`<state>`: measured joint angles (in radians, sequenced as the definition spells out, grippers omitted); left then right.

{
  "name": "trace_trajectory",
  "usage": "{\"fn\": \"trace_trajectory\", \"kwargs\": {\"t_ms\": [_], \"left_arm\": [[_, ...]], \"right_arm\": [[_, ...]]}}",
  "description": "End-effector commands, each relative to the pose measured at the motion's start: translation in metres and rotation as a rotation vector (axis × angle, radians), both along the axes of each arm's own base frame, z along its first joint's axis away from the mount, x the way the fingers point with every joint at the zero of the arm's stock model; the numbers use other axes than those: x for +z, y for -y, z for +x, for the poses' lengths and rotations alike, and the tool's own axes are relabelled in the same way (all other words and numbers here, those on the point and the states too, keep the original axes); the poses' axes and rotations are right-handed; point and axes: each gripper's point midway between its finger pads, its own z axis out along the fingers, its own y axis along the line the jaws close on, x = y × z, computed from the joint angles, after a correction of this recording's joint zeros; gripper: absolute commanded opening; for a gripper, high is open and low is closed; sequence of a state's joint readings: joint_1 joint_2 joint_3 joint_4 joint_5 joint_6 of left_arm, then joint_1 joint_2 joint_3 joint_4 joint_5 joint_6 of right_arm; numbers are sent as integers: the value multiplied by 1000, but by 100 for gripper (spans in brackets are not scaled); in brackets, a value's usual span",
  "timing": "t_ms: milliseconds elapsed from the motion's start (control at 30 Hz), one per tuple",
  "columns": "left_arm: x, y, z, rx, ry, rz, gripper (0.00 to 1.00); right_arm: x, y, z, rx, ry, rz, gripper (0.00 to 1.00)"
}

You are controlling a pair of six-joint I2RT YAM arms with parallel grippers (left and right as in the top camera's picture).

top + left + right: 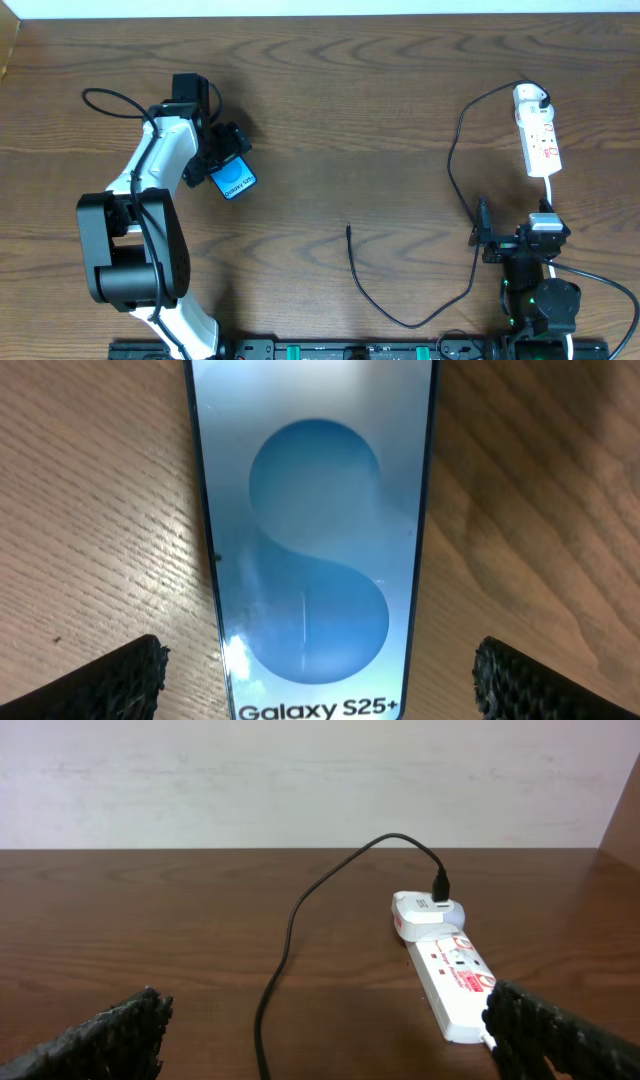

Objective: Plug charger to phone and switch on socket
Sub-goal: 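Lower the left gripper onto the phone and close on its sides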

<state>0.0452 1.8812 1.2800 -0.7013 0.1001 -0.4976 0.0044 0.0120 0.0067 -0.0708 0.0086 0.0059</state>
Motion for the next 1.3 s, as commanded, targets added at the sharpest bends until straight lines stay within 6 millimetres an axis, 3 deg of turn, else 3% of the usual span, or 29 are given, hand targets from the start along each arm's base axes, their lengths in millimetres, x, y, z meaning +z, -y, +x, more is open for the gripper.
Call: {"fn": "trace_trajectory", "kwargs": {"t_ms": [0,600,1267], "left_arm": [[0,-8,1,26,2,31,98],[-1,-10,2,130,7,19,98],[-20,-8,-6,122,-21,20,98]], "right_arm": [[0,0,0,0,1,-15,99],[0,0,0,0,1,-15,99],[0,0,0,0,1,-15,99]]}}
